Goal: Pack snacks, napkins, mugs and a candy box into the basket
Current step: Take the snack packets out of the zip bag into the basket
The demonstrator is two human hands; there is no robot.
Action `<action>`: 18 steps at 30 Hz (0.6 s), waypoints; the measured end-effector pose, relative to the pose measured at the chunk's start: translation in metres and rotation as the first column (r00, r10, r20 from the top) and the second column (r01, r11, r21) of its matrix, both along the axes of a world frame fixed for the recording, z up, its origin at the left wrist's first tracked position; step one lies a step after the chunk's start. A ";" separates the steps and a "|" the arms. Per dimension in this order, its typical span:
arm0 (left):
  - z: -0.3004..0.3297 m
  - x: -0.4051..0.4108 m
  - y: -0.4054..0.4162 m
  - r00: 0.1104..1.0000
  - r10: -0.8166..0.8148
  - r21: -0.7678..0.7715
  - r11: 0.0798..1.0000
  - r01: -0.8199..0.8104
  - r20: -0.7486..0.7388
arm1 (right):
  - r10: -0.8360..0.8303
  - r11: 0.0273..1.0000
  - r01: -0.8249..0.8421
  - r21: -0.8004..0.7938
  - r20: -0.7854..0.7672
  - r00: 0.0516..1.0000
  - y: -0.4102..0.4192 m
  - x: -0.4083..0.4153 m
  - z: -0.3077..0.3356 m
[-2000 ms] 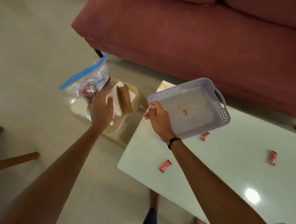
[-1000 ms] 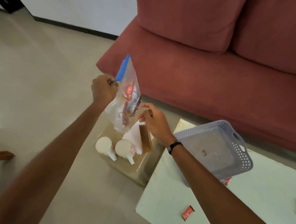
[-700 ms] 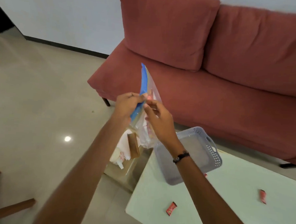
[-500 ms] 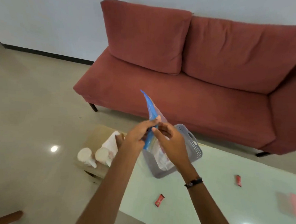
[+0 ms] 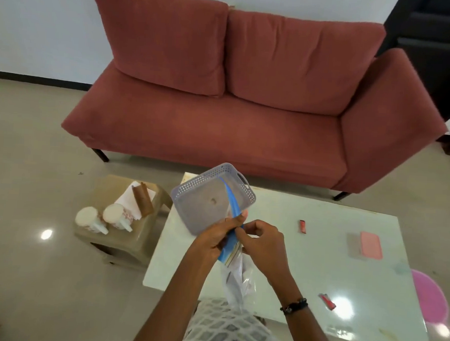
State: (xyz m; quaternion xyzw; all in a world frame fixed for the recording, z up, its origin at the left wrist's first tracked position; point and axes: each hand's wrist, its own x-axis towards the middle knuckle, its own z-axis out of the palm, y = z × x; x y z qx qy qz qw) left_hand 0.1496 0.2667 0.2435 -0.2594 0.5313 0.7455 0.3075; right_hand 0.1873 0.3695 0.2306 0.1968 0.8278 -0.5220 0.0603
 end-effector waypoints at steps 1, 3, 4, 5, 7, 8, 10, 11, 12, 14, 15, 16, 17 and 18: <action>0.000 0.006 0.003 1.000 -0.001 -0.011 1.000 0.001 0.012 | 0.000 1.000 0.000 0.010 -0.007 1.000 0.003 0.005 0.001; -0.002 0.016 0.008 0.999 0.008 -0.005 1.000 -0.008 0.046 | -0.017 0.999 0.018 0.027 -0.020 1.000 0.008 0.013 0.004; -0.001 0.020 0.010 0.998 0.008 0.003 1.000 -0.008 0.067 | -0.034 0.999 0.035 0.036 -0.027 0.999 0.011 0.015 0.005; -0.002 0.023 0.013 0.996 0.009 0.013 1.000 -0.010 0.088 | -0.048 0.998 0.050 0.041 -0.031 0.998 0.014 0.017 0.005; -0.003 0.027 0.018 0.995 0.029 0.025 0.999 -0.031 0.096 | -0.054 0.998 0.055 0.040 -0.030 0.998 0.020 0.019 0.005; -0.002 0.030 0.021 0.995 0.038 0.031 0.999 -0.041 0.090 | -0.050 0.998 0.051 0.037 -0.031 0.998 0.023 0.020 0.005; 0.001 0.033 0.025 0.995 0.054 0.043 0.997 -0.057 0.081 | -0.032 0.999 0.033 0.033 -0.041 0.999 0.028 0.021 0.007; 0.002 0.035 0.026 0.995 0.063 0.048 0.997 -0.066 0.079 | -0.016 0.999 0.018 0.035 -0.046 0.999 0.030 0.022 0.008; 0.004 0.036 0.027 0.995 0.066 0.054 0.996 -0.071 0.079 | 0.001 0.999 0.001 0.035 -0.051 0.999 0.032 0.022 0.009; 0.008 0.038 0.029 0.995 0.069 0.049 0.996 -0.073 0.070 | 0.045 0.999 -0.044 0.028 -0.044 0.998 0.035 0.025 0.010; 0.008 0.038 0.029 0.996 0.071 0.040 0.997 -0.073 0.059 | 0.083 0.996 -0.083 0.028 -0.028 0.996 0.036 0.027 0.009; 0.010 0.039 0.029 0.997 0.068 0.032 0.997 -0.070 0.046 | 0.128 0.991 -0.128 0.039 -0.009 0.992 0.036 0.029 0.009; 0.012 0.040 0.029 0.998 0.059 0.022 0.998 -0.059 0.035 | 0.168 0.984 -0.168 0.050 0.012 0.986 0.035 0.033 0.009; 0.014 0.041 0.029 0.998 0.052 0.013 0.999 -0.052 0.025 | 0.194 0.979 -0.196 0.051 0.032 0.980 0.035 0.036 0.009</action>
